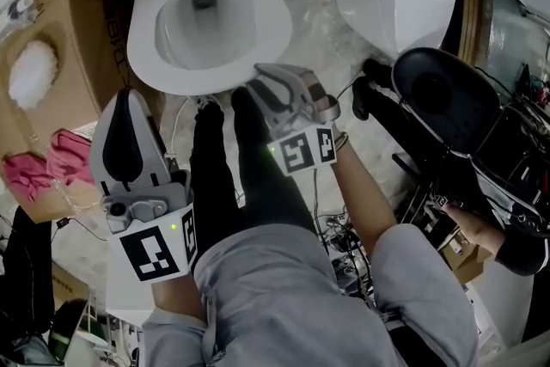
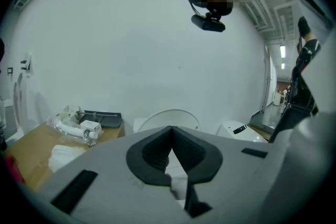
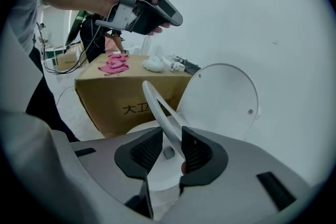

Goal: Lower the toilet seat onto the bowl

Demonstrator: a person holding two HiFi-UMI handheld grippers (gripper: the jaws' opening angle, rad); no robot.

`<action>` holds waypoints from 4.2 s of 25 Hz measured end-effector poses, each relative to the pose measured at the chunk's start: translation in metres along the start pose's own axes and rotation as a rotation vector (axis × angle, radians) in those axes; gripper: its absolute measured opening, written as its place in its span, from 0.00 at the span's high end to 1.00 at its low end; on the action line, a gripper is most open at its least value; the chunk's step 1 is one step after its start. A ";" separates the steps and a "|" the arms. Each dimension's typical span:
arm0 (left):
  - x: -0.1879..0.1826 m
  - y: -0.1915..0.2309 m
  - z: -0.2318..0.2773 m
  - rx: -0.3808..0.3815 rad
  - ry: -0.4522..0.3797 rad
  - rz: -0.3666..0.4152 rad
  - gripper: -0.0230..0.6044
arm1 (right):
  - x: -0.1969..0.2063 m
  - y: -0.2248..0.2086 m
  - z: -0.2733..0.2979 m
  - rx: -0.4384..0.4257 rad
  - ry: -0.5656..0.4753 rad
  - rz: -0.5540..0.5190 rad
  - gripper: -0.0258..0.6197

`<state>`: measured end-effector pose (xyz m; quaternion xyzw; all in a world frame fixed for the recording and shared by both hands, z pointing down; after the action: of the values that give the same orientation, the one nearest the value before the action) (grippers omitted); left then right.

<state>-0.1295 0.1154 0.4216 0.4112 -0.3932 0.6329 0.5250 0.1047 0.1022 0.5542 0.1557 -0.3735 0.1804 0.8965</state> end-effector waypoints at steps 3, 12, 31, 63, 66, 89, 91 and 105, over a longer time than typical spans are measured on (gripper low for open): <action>0.004 -0.002 0.002 0.005 0.003 0.003 0.96 | 0.010 0.008 0.001 -0.016 0.012 -0.007 0.80; 0.015 -0.001 0.005 0.015 0.024 0.001 0.96 | 0.043 0.037 0.009 -0.078 0.087 -0.059 0.80; 0.028 0.001 0.007 0.016 0.043 0.005 0.96 | 0.100 0.080 0.037 -0.182 0.269 -0.191 0.79; -0.045 0.018 0.000 0.012 -0.052 0.045 0.96 | -0.008 0.035 -0.011 -0.032 0.084 0.085 0.96; -0.056 0.019 0.001 0.013 -0.060 0.048 0.96 | -0.034 0.023 -0.023 -0.011 0.036 0.096 0.96; -0.141 0.015 -0.014 0.026 -0.146 0.101 0.96 | -0.180 -0.052 -0.107 0.185 -0.280 0.067 0.96; -0.149 0.016 -0.015 0.022 -0.157 0.104 0.96 | -0.190 -0.058 -0.113 0.202 -0.306 0.074 0.96; -0.191 0.013 -0.019 0.025 -0.213 0.112 0.96 | -0.269 -0.091 -0.167 0.274 -0.526 0.096 0.96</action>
<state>-0.1231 0.0663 0.2352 0.4600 -0.4613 0.6190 0.4387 0.0707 0.0348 0.2332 0.2986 -0.5719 0.2250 0.7302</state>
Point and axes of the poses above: the fingertips, and each gripper's own axes: z forward along the fingers, y to its left, x out of its underside, the point moved 10 cm from there along -z, backward along the fingers, and after that the axes turned 10 degrees about z, right-handed, at the moved point
